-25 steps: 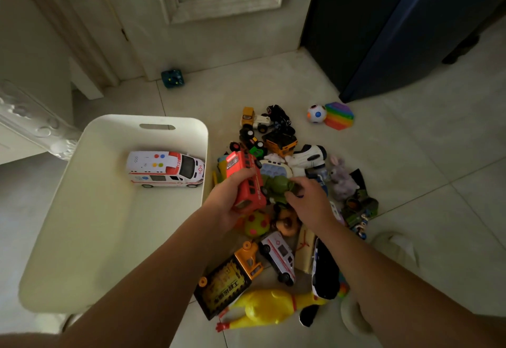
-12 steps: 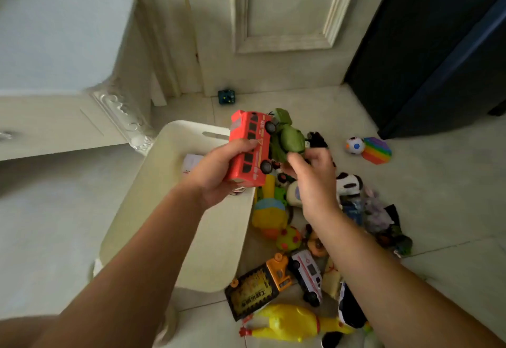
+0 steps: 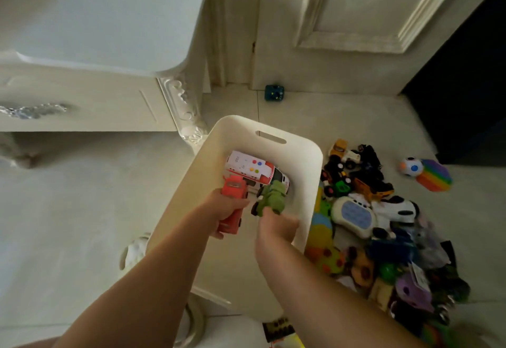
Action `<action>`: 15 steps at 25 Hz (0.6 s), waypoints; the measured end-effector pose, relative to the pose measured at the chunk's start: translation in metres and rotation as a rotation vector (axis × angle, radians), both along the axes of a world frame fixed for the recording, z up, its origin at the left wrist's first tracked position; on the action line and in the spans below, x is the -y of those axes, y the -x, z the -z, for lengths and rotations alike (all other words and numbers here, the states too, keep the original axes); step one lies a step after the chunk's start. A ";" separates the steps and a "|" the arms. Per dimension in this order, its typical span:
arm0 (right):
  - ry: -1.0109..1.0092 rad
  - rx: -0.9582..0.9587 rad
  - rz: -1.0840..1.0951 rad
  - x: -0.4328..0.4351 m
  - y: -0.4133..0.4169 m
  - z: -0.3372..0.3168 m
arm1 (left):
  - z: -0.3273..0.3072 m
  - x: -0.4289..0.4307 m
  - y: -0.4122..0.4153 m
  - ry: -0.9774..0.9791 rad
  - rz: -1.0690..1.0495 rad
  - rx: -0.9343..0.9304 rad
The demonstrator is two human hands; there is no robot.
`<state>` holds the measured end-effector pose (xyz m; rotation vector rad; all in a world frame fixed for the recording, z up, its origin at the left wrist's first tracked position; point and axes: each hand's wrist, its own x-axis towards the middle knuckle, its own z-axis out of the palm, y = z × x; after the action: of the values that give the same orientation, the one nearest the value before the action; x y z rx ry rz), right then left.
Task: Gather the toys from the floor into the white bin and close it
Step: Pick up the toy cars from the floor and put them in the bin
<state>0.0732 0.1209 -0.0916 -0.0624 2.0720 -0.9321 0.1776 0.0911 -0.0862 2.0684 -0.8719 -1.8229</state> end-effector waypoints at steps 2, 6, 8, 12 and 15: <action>-0.092 -0.031 0.025 0.004 -0.004 0.021 | 0.027 0.005 0.008 -0.023 0.019 0.027; -0.142 -0.097 0.042 0.009 -0.008 0.061 | 0.070 0.017 0.034 -0.032 0.043 -0.026; -0.129 -0.085 0.046 0.014 -0.009 0.076 | 0.083 0.019 0.042 -0.010 0.010 -0.067; -0.267 -0.046 -0.017 0.013 -0.004 0.090 | 0.105 0.017 0.043 0.001 0.010 0.055; -0.267 -0.002 -0.080 0.011 0.003 0.090 | 0.101 0.012 0.045 0.039 0.051 0.124</action>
<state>0.0698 0.1100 -0.1820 -0.0055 2.1608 -0.6017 0.1327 0.0788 -0.1873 2.1732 -0.9920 -1.7033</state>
